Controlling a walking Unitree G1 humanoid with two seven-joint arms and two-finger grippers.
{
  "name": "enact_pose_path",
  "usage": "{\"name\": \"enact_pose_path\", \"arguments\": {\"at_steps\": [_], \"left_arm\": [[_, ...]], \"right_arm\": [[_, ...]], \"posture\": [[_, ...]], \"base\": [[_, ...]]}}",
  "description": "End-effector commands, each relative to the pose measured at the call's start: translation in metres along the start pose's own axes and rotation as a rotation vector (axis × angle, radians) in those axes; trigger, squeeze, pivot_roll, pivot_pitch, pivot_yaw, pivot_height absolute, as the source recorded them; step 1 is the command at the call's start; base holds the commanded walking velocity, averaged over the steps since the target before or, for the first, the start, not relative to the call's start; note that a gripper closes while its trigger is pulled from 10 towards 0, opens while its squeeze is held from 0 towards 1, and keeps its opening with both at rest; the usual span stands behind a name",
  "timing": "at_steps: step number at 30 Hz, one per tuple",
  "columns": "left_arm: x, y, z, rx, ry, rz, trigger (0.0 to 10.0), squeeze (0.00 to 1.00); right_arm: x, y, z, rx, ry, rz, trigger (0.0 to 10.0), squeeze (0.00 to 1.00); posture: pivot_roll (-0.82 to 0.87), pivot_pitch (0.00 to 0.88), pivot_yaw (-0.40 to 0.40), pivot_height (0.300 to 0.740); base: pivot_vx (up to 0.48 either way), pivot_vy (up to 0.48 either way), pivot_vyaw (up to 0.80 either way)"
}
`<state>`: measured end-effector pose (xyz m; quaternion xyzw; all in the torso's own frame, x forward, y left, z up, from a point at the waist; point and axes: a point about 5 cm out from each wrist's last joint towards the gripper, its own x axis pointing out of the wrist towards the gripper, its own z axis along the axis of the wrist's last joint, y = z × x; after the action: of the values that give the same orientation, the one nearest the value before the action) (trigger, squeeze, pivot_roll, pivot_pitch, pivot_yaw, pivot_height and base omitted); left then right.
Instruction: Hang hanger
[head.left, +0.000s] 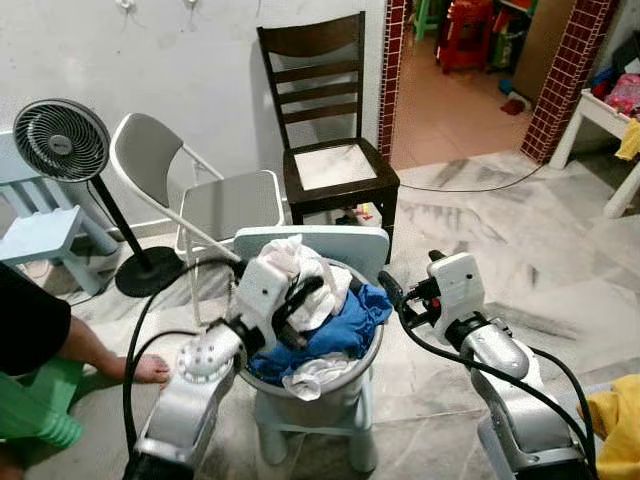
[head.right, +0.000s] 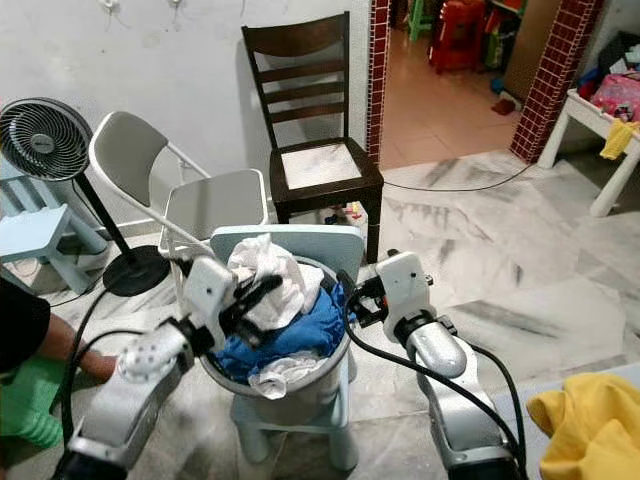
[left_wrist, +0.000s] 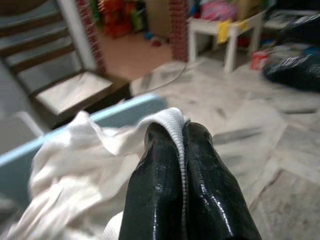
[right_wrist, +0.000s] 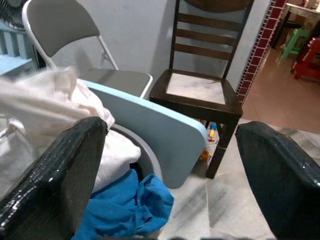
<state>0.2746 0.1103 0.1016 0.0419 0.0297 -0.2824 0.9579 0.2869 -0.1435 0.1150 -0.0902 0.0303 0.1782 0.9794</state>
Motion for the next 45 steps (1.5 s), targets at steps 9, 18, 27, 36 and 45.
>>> {"name": "enact_pose_path", "arguments": {"at_steps": [9,18,27,36,45], "left_arm": [[-0.020,0.020,0.009,0.011,0.021,0.230,10.0,0.00],[-0.022,0.017,0.010,0.023,0.029,0.260,10.0,0.00],[-0.022,0.015,0.008,0.026,0.045,0.290,10.0,0.00],[-0.023,0.011,0.008,-0.084,0.069,0.200,10.0,0.00],[-0.022,0.010,0.006,-0.028,0.078,0.216,10.0,0.00]], "right_arm": [[-0.006,0.015,-0.010,0.005,0.019,0.029,10.0,0.00],[-0.008,0.015,-0.008,-0.005,0.004,0.013,10.0,0.00],[-0.009,0.018,-0.009,-0.004,0.005,0.007,10.0,0.00],[-0.007,0.015,-0.006,-0.005,-0.005,-0.006,10.0,0.00],[-0.007,0.017,-0.008,0.007,0.001,-0.005,10.0,0.00]], "posture": [[-0.07,0.000,0.060,0.740],[-0.08,0.000,0.060,0.740],[-0.08,0.000,0.064,0.740],[-0.08,0.000,0.063,0.740],[-0.08,0.000,0.066,0.740]], "base": [[0.000,0.000,-0.62],[0.000,0.000,0.00],[0.000,0.000,0.00],[0.000,0.000,0.00],[0.000,0.000,-0.36]]}}
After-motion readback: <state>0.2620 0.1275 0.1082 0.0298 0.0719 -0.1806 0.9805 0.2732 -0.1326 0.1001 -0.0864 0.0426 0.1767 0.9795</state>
